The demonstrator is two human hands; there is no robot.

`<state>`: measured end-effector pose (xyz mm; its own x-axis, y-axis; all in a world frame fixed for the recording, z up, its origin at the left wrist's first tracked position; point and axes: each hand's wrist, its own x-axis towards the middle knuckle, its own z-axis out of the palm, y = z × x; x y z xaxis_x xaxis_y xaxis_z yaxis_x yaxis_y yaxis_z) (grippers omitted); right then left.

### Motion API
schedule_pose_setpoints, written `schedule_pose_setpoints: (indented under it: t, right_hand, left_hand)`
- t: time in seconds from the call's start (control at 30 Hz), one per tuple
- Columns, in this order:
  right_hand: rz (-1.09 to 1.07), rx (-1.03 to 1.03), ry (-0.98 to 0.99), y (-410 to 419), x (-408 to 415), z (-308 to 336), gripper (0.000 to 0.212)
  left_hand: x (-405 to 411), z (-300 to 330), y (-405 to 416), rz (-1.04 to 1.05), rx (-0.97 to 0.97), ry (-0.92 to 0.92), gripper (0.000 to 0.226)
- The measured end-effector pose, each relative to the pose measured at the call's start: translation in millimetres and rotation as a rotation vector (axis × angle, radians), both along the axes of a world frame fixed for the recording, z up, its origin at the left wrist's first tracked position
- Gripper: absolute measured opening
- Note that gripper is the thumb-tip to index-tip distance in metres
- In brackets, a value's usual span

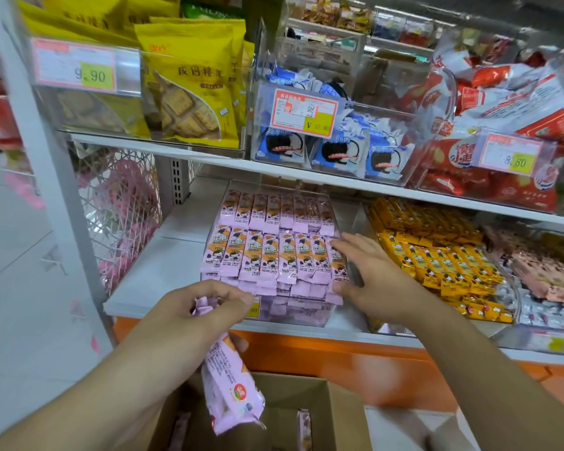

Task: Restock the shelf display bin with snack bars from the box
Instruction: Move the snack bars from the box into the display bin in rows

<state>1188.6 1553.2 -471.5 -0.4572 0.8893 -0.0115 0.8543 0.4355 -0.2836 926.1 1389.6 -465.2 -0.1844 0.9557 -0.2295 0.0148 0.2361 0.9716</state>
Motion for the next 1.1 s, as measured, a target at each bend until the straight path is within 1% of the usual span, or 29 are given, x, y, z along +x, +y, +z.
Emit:
schedule_pose_setpoints:
  t: [0.07,0.13,0.2,0.23,0.27,0.3,0.37,0.4,0.47,0.53,0.6,0.67,0.73,0.8,0.9,1.0,1.1]
  right_hand:
    - [-0.006,0.051,0.061,-11,-1,5,0.078]
    - [0.032,0.103,0.152,-33,-13,17,0.057]
    - [0.088,0.051,0.31,-64,-34,28,0.031]
    - [0.124,-0.013,0.391,-82,-48,33,0.024]
    - [0.175,-0.083,0.448,-100,-61,38,0.027]
    - [0.223,-0.142,0.461,-117,-73,41,0.036]
    - [0.26,-0.171,0.385,-139,-92,42,0.054]
    - [0.255,-0.149,0.35,-144,-99,40,0.057]
    - [0.245,-0.08,0.365,-143,-106,35,0.048]
    - [0.231,-0.032,0.445,-135,-105,31,0.038]
    - [0.207,0.026,0.495,-127,-100,30,0.036]
    - [0.194,0.123,0.495,-121,-93,34,0.038]
    - [0.204,0.191,0.504,-117,-85,39,0.042]
    - [0.251,0.234,0.526,-115,-80,43,0.045]
    - [0.299,0.278,0.542,-114,-77,43,0.047]
    - [0.239,0.311,0.509,-110,-77,41,0.05]
    - [0.204,0.237,0.496,-108,-74,44,0.049]
  left_hand:
    - [0,2,0,0.034,0.016,-0.024,0.018]
    - [-2,2,0,0.106,0.036,-0.064,0.021]
    - [-6,1,2,0.188,0.052,-0.085,0.021]
    - [-7,0,2,0.229,0.058,-0.086,0.023]
    - [-8,1,2,0.27,0.063,-0.09,0.025]
    - [-9,2,1,0.307,0.068,-0.106,0.028]
    - [-9,7,-1,0.348,0.062,-0.17,0.035]
    - [-9,10,-4,0.349,0.05,-0.191,0.038]
    - [-9,17,-9,0.334,0.027,-0.213,0.042]
    - [-11,23,-14,0.3,0.019,-0.239,0.046]
    - [-13,28,-17,0.232,0.001,-0.249,0.049]
    - [-17,32,-19,0.164,-0.038,-0.244,0.052]
    - [-23,37,-19,0.092,-0.089,-0.234,0.048]
    - [-28,41,-20,0.018,-0.123,-0.222,0.039]
    - [-30,43,-22,-0.094,-0.146,-0.186,0.032]
    - [-32,41,-22,-0.091,-0.101,-0.188,0.025]
    - [-32,39,-22,-0.071,-0.045,-0.185,0.018]
